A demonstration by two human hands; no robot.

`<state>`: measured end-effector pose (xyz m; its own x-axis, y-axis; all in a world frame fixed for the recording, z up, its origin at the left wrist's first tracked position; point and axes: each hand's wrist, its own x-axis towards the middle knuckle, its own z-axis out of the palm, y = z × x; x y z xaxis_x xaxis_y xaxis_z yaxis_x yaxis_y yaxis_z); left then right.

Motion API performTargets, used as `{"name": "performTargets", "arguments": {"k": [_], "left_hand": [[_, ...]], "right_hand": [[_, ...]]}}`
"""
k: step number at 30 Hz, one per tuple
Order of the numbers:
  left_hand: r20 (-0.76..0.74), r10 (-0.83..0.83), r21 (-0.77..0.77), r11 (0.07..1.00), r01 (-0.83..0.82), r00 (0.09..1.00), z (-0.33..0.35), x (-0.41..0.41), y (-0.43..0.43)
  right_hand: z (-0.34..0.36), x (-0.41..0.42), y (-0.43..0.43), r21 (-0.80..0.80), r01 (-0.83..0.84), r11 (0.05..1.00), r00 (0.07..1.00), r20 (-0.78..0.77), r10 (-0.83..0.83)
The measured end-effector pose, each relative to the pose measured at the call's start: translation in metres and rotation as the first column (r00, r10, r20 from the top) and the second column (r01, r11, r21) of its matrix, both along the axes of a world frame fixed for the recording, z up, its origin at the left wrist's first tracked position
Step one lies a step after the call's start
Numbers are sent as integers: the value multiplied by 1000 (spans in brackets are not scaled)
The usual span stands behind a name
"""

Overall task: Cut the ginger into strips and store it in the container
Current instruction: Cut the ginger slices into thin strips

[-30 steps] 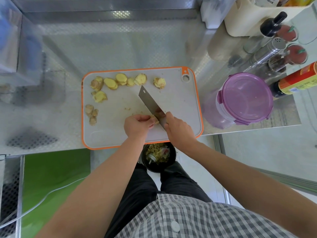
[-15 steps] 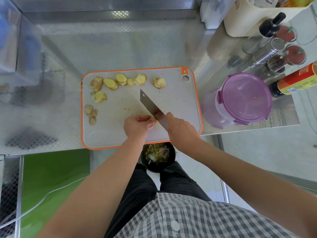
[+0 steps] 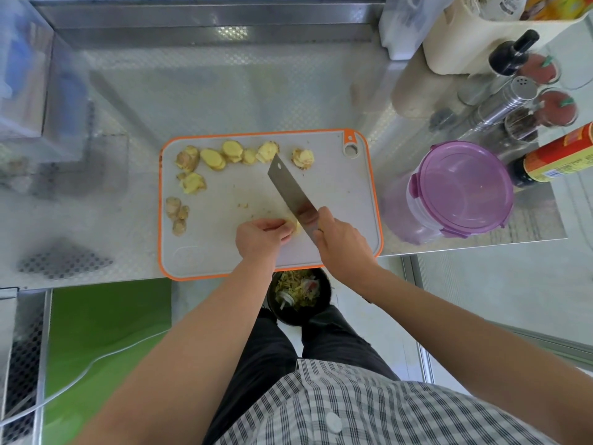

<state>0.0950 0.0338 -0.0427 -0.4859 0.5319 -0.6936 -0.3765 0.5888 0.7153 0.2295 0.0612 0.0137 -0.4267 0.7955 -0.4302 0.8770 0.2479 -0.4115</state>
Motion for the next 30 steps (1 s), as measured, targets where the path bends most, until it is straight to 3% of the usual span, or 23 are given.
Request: {"name": "performTargets", "arguments": {"k": [5,11,24,30], "left_hand": [[2,21,-14,1000,-21,1000,-1,0,0],[-10,31,-4,1000,-31,999,-1,2,2],[-36,20,-5,1000,-20,999,-4,2,0],[-11,41,-1,999,-41,999,-5,3,0]], "right_hand": [[7,2,-1,-10,-90,996,993,76,90],[2,-4,-4,-2,-75,997,989,128,74],[-5,-4,-4,8,-13,1000,999,37,12],[8,3,-6,-34,-49,998,996,73,52]]}}
